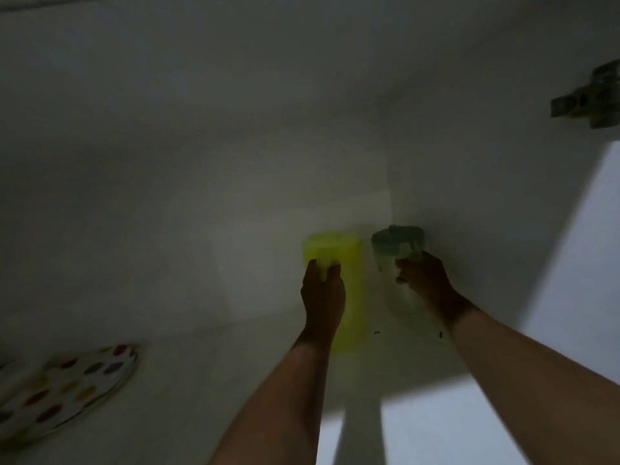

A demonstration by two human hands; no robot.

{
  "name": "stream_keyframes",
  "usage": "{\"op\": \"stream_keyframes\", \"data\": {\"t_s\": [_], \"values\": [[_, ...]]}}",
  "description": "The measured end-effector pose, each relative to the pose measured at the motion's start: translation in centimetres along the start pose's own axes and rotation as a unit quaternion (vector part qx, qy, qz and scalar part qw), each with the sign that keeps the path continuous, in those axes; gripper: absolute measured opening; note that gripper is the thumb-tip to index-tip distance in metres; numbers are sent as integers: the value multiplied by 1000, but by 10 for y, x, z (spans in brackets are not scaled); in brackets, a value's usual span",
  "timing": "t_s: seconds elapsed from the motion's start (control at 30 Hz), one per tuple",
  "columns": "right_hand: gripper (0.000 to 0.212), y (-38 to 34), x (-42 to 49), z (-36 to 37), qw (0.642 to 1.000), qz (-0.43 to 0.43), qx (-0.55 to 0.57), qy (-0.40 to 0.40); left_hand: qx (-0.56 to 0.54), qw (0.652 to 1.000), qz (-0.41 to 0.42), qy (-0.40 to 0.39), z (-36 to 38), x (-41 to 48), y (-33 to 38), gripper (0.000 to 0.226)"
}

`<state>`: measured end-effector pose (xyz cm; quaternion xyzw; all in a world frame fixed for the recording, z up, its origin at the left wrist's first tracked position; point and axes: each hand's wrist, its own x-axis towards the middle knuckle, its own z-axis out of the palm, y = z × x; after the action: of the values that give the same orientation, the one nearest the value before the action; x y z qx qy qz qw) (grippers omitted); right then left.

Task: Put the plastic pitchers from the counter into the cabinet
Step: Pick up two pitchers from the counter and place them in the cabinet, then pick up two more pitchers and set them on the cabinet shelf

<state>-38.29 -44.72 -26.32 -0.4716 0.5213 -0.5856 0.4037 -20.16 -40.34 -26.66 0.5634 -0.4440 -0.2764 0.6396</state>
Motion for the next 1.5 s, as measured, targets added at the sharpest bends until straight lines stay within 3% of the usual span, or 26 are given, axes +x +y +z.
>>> {"op": "stream_keyframes", "data": {"t_s": [0.13,0.37,0.43,0.53,0.6,0.67,0.87,1.03,1.07,1.17,1.33,1.5], "values": [[41,21,38,12,998,51,6,-41,4,999,-28,-32,28,45,-39,89],[70,31,69,17,985,103,-95,-99,119,989,-35,-76,35,80,-53,103],[79,31,76,16,978,121,-137,-105,144,985,-32,-93,29,66,-31,97],[89,28,79,15,969,131,-182,-103,172,979,-17,-112,23,47,-7,70],[103,27,78,12,961,132,-230,-77,206,972,-17,-109,19,39,-1,70],[108,24,71,8,949,122,-286,-48,228,968,-39,-100,15,26,6,78],[83,-8,15,-1,942,36,-332,-14,265,955,-53,-121,-16,-24,35,81],[111,-42,-52,15,951,-24,-296,-89,297,946,-59,-117,-89,-81,69,79],[104,-51,-75,22,950,-33,-296,-98,296,947,-59,-112,-108,-94,74,78],[59,-74,-157,52,950,-78,-278,-119,294,951,-53,-79,-174,-145,88,75],[12,-97,-326,117,941,-133,-208,-232,299,951,-70,-28,-314,-248,110,46],[11,-117,-521,201,850,-171,-205,-455,323,930,-160,68,-491,-375,142,31]]}}
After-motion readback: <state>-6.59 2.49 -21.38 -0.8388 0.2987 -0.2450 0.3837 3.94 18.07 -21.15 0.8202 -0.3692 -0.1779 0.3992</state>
